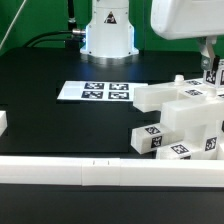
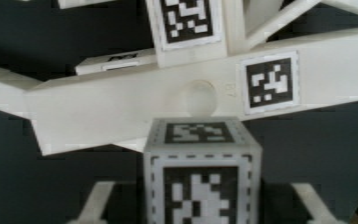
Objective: Assemble chair
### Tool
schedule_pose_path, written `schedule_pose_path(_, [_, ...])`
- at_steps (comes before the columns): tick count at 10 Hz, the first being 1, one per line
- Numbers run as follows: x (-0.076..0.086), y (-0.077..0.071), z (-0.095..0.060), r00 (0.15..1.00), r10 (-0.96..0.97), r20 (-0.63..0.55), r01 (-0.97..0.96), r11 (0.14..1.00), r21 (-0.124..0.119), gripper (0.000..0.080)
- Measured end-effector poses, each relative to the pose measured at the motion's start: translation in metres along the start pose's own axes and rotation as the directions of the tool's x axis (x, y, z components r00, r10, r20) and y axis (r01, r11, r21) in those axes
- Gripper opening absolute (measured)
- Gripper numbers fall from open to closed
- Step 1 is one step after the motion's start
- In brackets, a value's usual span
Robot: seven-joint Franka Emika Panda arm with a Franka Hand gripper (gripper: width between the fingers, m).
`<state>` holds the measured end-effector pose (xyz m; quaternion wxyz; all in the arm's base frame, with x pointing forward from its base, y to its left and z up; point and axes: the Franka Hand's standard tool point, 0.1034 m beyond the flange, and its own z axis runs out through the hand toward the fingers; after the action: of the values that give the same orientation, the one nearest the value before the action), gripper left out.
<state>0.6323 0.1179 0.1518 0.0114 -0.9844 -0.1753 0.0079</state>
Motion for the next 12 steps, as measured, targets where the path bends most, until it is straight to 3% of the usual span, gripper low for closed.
schedule_pose_path(3, [-0.001,-0.001,0.0,1.0,-0.019,-0.001,0.019,1.0,0.0,0.0284])
schedule_pose_path(7, [-0.008,0.001,0.013,1.0,-0.009,-0.013,0.009,1.0,-0.005,0.0284])
schedule_pose_path(12, [-0.016,-0.006,0.017,1.0,0.002,-0.002,-0.002,1.0,-0.001,0.0284])
